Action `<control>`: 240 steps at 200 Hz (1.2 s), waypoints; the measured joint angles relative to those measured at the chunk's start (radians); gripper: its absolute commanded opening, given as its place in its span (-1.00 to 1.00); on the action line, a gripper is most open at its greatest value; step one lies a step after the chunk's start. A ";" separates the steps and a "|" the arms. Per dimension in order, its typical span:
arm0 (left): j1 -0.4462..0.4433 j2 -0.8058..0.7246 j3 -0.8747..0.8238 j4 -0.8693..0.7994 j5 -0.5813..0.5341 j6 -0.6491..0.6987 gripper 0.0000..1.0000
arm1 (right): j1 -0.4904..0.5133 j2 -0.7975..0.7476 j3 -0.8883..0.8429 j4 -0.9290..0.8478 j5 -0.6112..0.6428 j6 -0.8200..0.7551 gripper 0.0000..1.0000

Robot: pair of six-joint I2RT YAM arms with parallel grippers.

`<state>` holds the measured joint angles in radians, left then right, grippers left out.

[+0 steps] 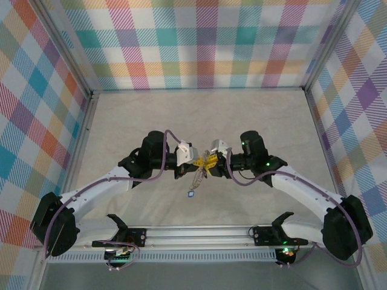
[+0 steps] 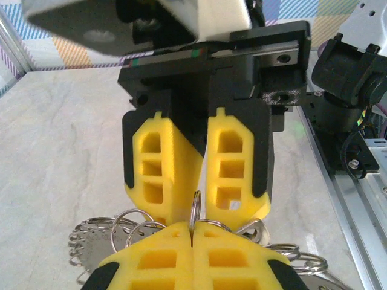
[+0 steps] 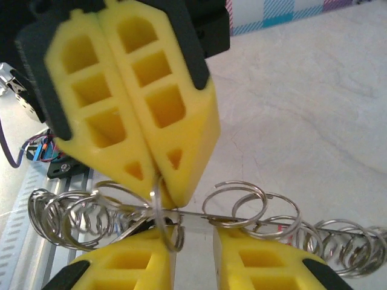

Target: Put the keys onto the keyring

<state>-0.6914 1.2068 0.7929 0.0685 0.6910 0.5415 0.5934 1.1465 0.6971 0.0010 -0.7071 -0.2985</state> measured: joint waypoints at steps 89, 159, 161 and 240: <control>0.000 0.000 0.000 0.010 0.010 0.008 -1.00 | 0.000 -0.080 -0.024 0.018 0.032 -0.010 -0.47; 0.000 -0.011 -0.006 -0.002 0.017 0.016 -1.00 | 0.003 -0.092 -0.024 0.041 0.014 -0.039 -0.94; 0.000 -0.012 -0.006 -0.004 0.016 0.016 -1.00 | 0.003 -0.092 -0.023 0.040 0.014 -0.043 -0.96; -0.002 -0.017 0.011 -0.081 -0.019 0.061 -0.78 | 0.030 -0.043 0.113 -0.211 0.059 -0.178 -1.00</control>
<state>-0.6933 1.1896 0.8043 -0.0128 0.6716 0.6025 0.6235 1.1030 0.8104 -0.2100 -0.6479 -0.4767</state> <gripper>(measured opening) 0.106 0.050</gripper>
